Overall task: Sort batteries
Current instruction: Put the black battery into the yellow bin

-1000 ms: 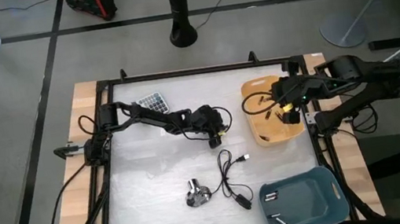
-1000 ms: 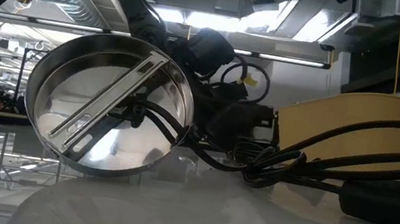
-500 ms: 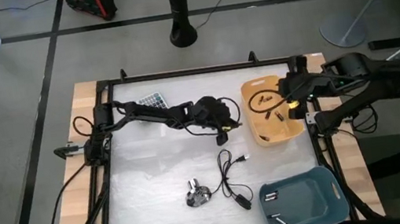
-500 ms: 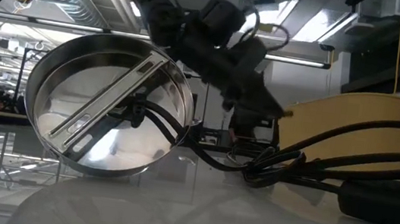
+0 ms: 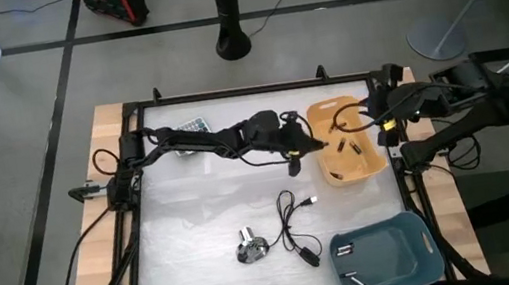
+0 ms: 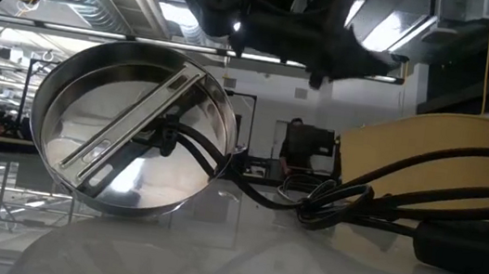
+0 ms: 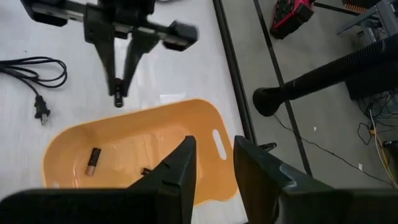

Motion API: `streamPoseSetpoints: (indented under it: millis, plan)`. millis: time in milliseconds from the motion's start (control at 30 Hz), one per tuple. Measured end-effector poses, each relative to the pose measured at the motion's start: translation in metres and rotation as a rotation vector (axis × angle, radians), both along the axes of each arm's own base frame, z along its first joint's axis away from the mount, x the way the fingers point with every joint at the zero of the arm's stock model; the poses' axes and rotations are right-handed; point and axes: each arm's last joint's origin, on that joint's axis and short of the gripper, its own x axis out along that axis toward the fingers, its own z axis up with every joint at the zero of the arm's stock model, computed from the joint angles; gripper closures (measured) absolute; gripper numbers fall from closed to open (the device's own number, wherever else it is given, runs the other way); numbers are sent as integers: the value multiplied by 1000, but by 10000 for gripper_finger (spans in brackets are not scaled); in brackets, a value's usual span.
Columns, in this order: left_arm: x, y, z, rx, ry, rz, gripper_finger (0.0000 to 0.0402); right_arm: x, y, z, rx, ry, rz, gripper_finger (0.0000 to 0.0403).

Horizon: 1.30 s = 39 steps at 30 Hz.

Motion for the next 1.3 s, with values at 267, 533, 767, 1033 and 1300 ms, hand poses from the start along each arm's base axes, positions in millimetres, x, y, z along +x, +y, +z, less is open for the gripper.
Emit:
streamPoseSetpoints:
  millis: [267,533,767,1033,1300]
  plan:
    - [21,6,-5,96,-130,79,348,-1,0,-6,-7,13,-3,299]
    - [39,10,-18,103,-140,132,325,3,0,-17,-27,67,15,299]
    - [32,12,-2,25,-60,152,286,5,-3,-16,-118,7,-117,299]
    - [-44,48,71,110,329,182,291,14,-23,-2,-249,-241,-444,299]
    - [-137,133,94,141,427,171,313,16,-67,0,-70,-279,-543,299]
